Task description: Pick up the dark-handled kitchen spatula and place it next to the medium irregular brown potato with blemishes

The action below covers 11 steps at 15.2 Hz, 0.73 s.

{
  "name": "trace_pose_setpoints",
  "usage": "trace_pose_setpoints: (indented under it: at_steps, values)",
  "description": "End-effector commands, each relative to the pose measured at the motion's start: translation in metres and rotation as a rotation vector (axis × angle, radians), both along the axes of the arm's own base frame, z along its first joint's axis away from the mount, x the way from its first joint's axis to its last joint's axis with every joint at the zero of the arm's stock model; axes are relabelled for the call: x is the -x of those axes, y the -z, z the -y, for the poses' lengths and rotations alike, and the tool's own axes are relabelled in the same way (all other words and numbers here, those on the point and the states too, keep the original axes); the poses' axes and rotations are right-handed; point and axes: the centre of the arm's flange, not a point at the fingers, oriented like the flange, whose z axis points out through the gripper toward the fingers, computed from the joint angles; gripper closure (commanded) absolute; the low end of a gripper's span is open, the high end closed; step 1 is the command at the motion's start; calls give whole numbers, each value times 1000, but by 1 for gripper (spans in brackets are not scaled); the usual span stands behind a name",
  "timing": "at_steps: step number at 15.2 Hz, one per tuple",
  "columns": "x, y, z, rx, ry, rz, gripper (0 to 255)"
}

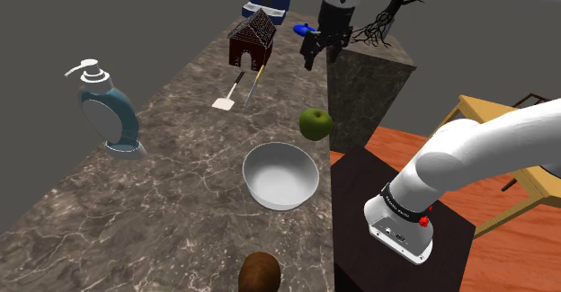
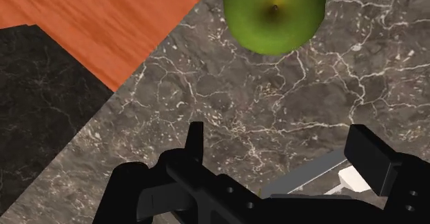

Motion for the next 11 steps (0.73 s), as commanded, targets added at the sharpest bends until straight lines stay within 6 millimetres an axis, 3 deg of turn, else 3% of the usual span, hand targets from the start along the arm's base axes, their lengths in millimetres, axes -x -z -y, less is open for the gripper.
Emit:
trace_pose_setpoints:
  at_steps: [1, 11]
  values:
    - [-21, 18, -12, -9, 65, 5, 0]
    - [-127, 81, -57, -44, 367, 25, 0]
